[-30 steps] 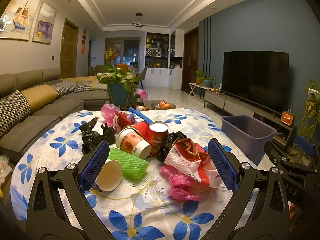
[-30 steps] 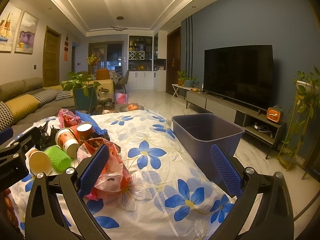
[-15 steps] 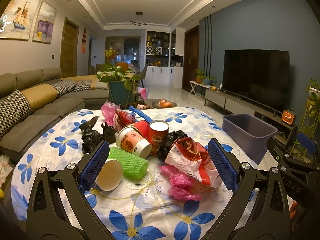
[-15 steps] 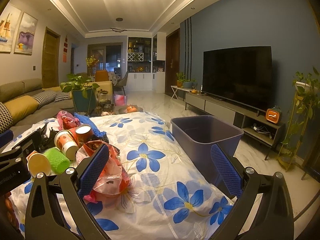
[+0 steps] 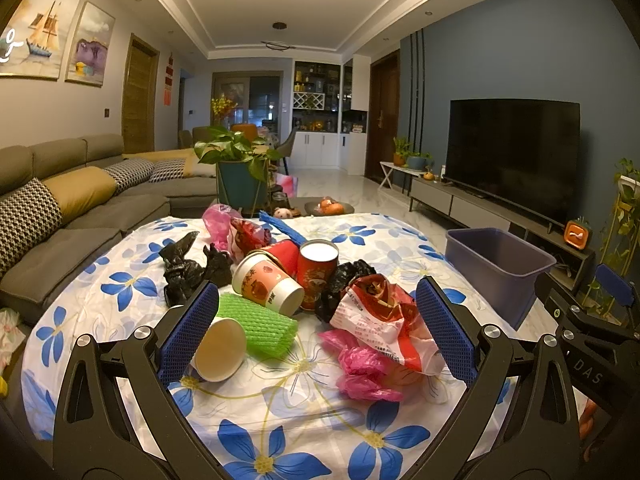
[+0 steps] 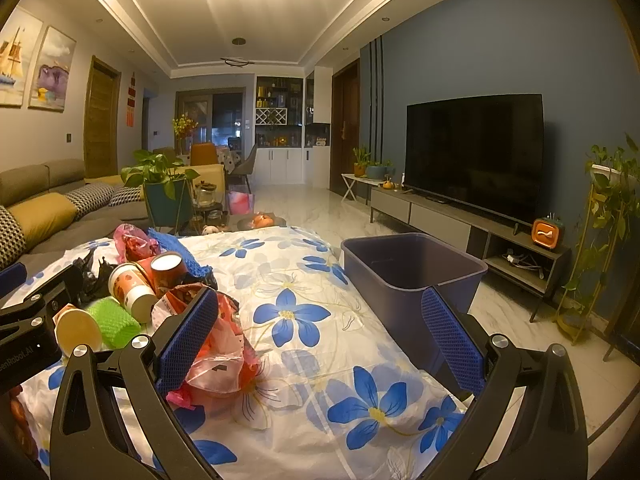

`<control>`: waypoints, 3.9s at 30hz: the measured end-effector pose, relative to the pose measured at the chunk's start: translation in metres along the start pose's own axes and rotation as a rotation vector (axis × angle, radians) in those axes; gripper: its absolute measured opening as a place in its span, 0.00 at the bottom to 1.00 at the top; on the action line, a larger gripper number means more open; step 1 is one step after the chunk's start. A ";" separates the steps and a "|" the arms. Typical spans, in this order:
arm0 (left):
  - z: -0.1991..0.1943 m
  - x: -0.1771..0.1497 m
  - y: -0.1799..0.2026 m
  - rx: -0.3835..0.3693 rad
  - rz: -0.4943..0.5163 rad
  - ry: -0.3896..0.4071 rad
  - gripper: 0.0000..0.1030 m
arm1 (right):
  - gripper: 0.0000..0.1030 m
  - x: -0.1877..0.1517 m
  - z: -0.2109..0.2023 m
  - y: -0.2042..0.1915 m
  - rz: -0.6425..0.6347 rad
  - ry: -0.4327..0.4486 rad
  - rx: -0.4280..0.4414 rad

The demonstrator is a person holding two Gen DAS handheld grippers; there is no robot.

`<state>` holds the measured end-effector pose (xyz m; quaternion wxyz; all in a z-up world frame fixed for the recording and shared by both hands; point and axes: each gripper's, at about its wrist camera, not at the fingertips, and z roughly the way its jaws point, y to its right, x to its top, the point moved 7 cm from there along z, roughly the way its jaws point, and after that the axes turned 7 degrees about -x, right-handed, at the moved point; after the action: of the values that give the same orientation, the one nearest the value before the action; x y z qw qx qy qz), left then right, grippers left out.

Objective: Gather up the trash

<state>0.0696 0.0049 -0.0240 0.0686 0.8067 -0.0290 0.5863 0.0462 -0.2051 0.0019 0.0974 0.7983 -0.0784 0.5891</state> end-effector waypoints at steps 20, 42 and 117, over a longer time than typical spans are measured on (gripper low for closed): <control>0.001 0.000 0.000 0.001 0.000 -0.004 0.95 | 0.95 0.000 0.000 0.000 0.001 0.002 0.001; 0.003 -0.003 -0.005 0.000 -0.010 -0.014 0.95 | 0.95 -0.001 0.000 0.000 0.004 0.004 0.007; 0.047 -0.078 -0.136 0.258 -0.161 -0.110 0.02 | 0.08 -0.044 0.067 -0.082 -0.021 -0.113 0.469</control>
<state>0.1065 0.1303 -0.1229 0.0094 0.8393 0.1076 0.5328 0.1149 -0.1417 -0.0649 -0.0890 0.8315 0.0634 0.5446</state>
